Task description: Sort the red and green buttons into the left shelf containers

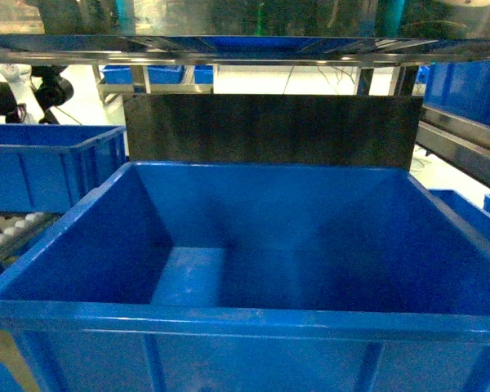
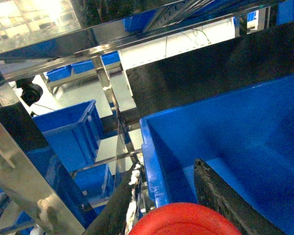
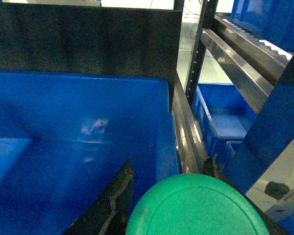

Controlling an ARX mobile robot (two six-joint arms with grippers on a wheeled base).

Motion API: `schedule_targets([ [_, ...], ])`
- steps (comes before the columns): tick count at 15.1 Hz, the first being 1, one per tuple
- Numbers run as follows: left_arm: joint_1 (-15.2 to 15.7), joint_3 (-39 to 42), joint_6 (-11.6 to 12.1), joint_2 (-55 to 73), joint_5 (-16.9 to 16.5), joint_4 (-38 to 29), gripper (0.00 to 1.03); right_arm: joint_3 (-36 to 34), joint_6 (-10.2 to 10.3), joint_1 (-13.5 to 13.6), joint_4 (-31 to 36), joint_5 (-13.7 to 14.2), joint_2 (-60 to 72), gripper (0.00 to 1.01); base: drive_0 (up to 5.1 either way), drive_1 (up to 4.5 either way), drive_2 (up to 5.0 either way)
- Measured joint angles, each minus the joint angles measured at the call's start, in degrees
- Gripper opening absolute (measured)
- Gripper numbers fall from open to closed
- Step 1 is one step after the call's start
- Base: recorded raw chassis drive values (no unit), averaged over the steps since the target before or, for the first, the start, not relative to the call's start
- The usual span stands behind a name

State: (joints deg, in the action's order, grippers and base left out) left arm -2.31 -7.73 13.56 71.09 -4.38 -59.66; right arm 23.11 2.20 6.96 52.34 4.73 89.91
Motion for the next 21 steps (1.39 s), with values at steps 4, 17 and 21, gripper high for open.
schedule_targets([
  [4, 0.0, 0.0, 0.0, 0.0, -0.09, 0.0, 0.28, 0.0, 0.35, -0.22, -0.07, 0.0, 0.0, 0.37, 0.0, 0.0, 0.0],
  [17, -0.04, 0.0, 0.0, 0.0, -0.09, 0.0, 0.28, 20.52, -2.19, 8.92, 4.79, 3.45, 25.64, 0.37, 0.0, 0.0, 0.0],
  [21, -0.04, 0.0, 0.0, 0.0, -0.09, -0.02, 0.28, 25.2, -0.85, 6.84, -0.28, 3.1, 27.93, 0.37, 0.0, 0.0, 0.0],
])
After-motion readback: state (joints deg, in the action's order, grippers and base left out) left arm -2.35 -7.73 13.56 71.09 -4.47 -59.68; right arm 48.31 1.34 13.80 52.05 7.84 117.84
